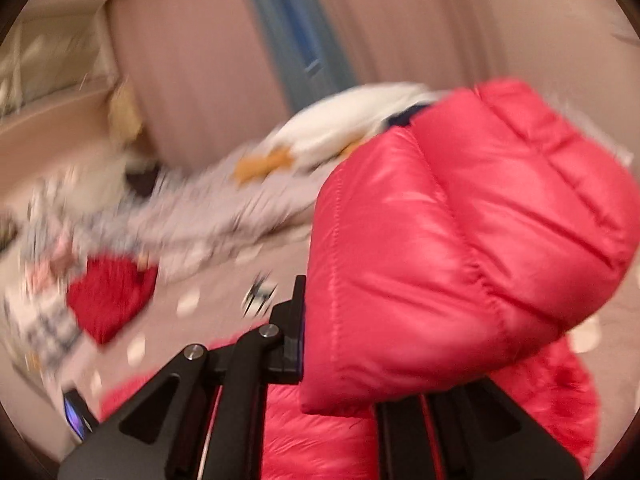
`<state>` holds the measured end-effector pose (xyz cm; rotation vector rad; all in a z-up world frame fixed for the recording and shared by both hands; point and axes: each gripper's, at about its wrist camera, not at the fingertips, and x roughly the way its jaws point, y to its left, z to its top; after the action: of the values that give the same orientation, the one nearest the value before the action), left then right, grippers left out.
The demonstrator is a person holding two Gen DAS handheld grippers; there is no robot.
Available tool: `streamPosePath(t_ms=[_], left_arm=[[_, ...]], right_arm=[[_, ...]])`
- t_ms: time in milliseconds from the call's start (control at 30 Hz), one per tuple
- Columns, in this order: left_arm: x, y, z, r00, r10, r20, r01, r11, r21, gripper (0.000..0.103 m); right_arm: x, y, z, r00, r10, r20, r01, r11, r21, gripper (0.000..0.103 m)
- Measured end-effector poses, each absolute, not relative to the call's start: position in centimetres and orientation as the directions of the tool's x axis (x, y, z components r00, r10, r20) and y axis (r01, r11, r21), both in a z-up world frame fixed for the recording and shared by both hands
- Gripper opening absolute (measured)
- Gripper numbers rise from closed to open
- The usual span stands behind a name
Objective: Fold large clothes
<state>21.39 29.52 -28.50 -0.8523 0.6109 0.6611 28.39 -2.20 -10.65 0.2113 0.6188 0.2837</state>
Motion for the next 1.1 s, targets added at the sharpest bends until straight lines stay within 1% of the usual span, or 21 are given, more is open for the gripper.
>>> streamPosePath(t_ms=[100,133,167,200,233,267,300,333,433,500,567,600,700,733,800,833,900,933,967,1033,1100], left_arm=[[21.7,29.3,-28.4,0.637,0.280,-0.718,-0.732,0.512,-0.450,0.012],[21.8,29.2,-28.2,0.634,0.283,-0.720,-0.732,0.519,-0.441,0.012],[21.9,29.2,-28.2,0.633,0.283,-0.720,-0.731,0.525,-0.436,0.012],[21.9,29.2,-28.0,0.637,0.281,-0.718,-0.726,0.533,-0.435,0.012],[22.0,29.2,-28.0,0.639,0.282,-0.716,-0.722,0.540,-0.432,0.012],[22.1,29.2,-27.9,0.638,0.284,-0.715,-0.720,0.549,-0.425,0.012],[22.1,29.2,-28.0,0.636,0.283,-0.718,-0.720,0.553,-0.419,0.012],[22.2,29.2,-28.0,0.632,0.279,-0.723,-0.720,0.557,-0.414,0.012],[22.2,29.3,-28.0,0.636,0.275,-0.721,-0.718,0.554,-0.422,0.012],[22.2,29.3,-28.1,0.634,0.275,-0.723,-0.719,0.553,-0.420,0.012],[22.2,29.2,-28.1,0.630,0.276,-0.726,-0.723,0.549,-0.419,0.012],[22.2,29.2,-28.1,0.630,0.278,-0.725,-0.724,0.549,-0.419,0.012],[22.2,28.9,-28.0,0.625,0.290,-0.725,-0.727,0.554,-0.405,0.012],[22.2,28.9,-28.0,0.624,0.293,-0.724,-0.728,0.554,-0.403,0.012],[22.3,28.7,-27.8,0.622,0.302,-0.723,-0.729,0.561,-0.392,0.012],[22.4,28.7,-27.7,0.617,0.308,-0.724,-0.731,0.567,-0.381,0.012],[22.7,28.5,-27.5,0.610,0.324,-0.723,-0.733,0.578,-0.360,0.012],[23.0,28.4,-27.3,0.605,0.335,-0.722,-0.736,0.582,-0.346,0.012],[23.2,28.3,-27.1,0.603,0.340,-0.721,-0.737,0.584,-0.341,0.012],[23.6,27.9,-26.6,0.604,0.363,-0.709,-0.738,0.592,-0.325,0.012],[23.9,27.4,-26.0,0.597,0.393,-0.699,-0.742,0.602,-0.294,0.012]], right_arm=[[29.7,2.5,-14.1,0.701,0.292,-0.650,-0.251,0.955,0.158,0.018],[30.0,2.8,-15.0,0.690,0.287,-0.665,-0.259,0.955,0.144,0.019],[30.3,3.3,-16.0,0.670,0.291,-0.683,-0.274,0.952,0.137,0.028],[30.6,3.3,-16.5,0.655,0.297,-0.695,-0.283,0.949,0.139,0.042],[30.7,3.4,-16.9,0.641,0.301,-0.706,-0.291,0.947,0.139,0.050],[30.7,3.3,-16.9,0.635,0.314,-0.706,-0.308,0.941,0.141,0.063],[30.4,3.1,-16.7,0.643,0.320,-0.696,-0.318,0.938,0.137,0.068],[29.8,3.1,-16.4,0.656,0.319,-0.684,-0.325,0.937,0.125,0.069],[28.7,2.3,-14.9,0.699,0.309,-0.645,-0.350,0.934,0.067,0.076],[27.3,1.5,-13.9,0.714,0.329,-0.618,-0.361,0.929,0.078,0.081],[26.5,-0.1,-13.1,0.735,0.316,-0.599,-0.326,0.940,0.095,0.088],[26.8,-1.2,-13.1,0.749,0.283,-0.598,-0.282,0.954,0.098,0.089],[28.5,-4.3,-14.2,0.773,0.176,-0.609,-0.157,0.984,0.085,0.089],[29.3,-5.3,-14.9,0.778,0.124,-0.616,-0.111,0.992,0.060,0.089],[31.5,-7.9,-17.9,0.744,-0.019,-0.667,0.026,1.000,0.001,0.089],[32.2,-8.9,-19.1,0.720,-0.040,-0.693,0.055,0.998,-0.001,0.089],[34.0,-11.2,-23.8,0.599,-0.034,-0.800,0.094,0.995,0.028,0.087],[34.1,-11.4,-25.0,0.579,-0.029,-0.814,0.093,0.995,0.031,0.087],[34.0,-11.5,-25.7,0.595,-0.033,-0.803,0.077,0.997,0.015,0.089],[33.7,-10.9,-25.4,0.613,-0.055,-0.788,0.049,0.998,-0.032,0.089],[33.7,-11.2,-24.0,0.600,-0.045,-0.798,0.038,0.999,-0.028,0.087]])
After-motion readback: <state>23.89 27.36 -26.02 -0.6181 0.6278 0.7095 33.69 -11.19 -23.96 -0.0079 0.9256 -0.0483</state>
